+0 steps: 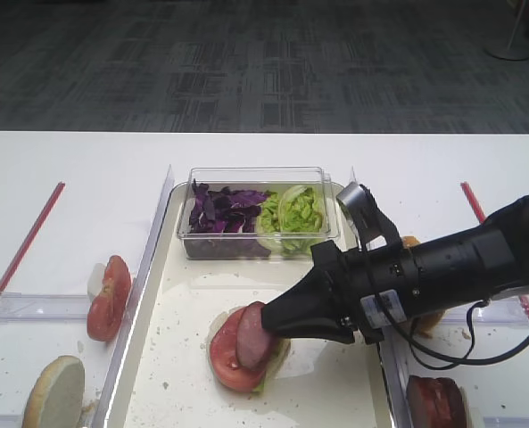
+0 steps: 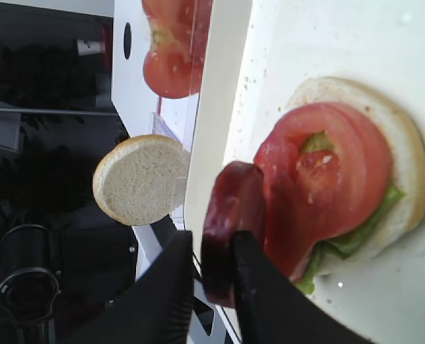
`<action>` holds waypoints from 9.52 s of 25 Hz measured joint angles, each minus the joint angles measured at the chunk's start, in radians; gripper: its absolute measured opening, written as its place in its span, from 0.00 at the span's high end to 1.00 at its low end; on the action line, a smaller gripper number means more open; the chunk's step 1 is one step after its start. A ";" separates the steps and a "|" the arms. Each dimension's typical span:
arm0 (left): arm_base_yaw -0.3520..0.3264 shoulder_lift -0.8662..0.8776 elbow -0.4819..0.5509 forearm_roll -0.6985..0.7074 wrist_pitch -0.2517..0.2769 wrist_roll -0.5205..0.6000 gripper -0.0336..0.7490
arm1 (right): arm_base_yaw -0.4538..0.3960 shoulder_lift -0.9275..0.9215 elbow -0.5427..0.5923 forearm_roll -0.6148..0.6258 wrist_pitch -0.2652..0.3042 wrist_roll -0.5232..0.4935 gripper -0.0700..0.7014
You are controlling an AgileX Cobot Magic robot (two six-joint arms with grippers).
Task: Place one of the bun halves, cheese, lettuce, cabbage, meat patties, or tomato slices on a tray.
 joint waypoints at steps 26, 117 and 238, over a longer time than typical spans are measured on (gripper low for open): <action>0.000 0.000 0.000 0.000 0.000 0.000 0.40 | 0.009 0.011 0.000 0.031 0.000 -0.064 0.16; 0.000 0.000 0.000 0.000 0.000 0.000 0.40 | 0.009 -0.189 -0.582 -1.038 -0.018 0.835 0.01; 0.000 0.000 0.000 0.000 0.000 0.000 0.40 | -0.328 -1.715 0.151 -1.624 0.021 1.218 0.07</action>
